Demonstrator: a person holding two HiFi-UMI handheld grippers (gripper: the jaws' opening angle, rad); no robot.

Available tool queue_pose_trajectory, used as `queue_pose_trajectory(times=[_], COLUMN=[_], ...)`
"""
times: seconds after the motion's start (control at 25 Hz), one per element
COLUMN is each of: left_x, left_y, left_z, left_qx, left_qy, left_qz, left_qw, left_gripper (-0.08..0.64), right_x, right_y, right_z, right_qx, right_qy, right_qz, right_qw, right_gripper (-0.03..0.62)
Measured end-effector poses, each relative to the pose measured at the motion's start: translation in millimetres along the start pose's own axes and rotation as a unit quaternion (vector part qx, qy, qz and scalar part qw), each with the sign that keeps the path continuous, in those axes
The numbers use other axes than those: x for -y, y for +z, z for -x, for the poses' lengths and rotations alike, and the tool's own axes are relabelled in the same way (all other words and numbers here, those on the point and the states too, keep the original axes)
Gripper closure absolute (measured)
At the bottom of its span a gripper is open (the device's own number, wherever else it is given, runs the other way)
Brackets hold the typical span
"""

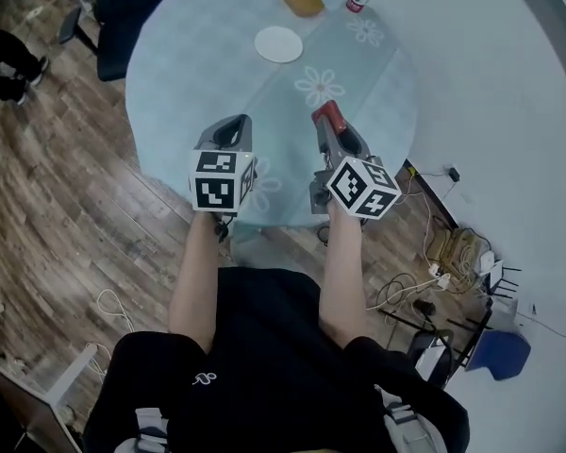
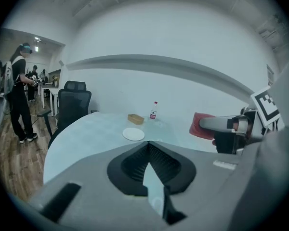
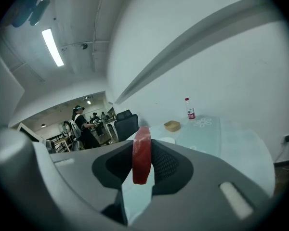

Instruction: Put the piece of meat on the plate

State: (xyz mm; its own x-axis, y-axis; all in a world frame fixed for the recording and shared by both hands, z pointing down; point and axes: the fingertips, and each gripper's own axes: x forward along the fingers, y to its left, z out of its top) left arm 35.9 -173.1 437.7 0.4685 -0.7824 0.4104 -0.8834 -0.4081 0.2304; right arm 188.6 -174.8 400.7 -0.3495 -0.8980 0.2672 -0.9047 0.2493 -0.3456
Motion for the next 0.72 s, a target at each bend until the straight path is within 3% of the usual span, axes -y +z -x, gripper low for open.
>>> queue_pose_trajectory(times=[0.16, 0.36, 0.52, 0.72], left_x=[14, -6, -18, -39], left_y=[4, 9, -1, -10], left_z=[-42, -68, -79, -98], left_qx=[-0.028, -0.049, -0.063, -0.081], left_qy=[-0.007, 0.017, 0.023, 0.026], left_qz=[-0.014, -0.014, -0.014, 0.007], left_qw=[0.9995, 0.9985, 0.9976, 0.9963], left_gripper=[0.565, 0.565, 0.565, 0.565], right_x=[40, 43, 51, 52], right_y=[9, 10, -12, -33], right_z=[-36, -77, -101, -129], right_qx=[-0.008, -0.018, -0.037, -0.074], right_qy=[0.001, 0.031, 0.029, 0.023], right_qz=[-0.029, -0.046, -0.074, -0.075], right_qw=[1.000, 0.998, 0.996, 0.994], right_gripper=[0.492, 0.492, 0.492, 0.492])
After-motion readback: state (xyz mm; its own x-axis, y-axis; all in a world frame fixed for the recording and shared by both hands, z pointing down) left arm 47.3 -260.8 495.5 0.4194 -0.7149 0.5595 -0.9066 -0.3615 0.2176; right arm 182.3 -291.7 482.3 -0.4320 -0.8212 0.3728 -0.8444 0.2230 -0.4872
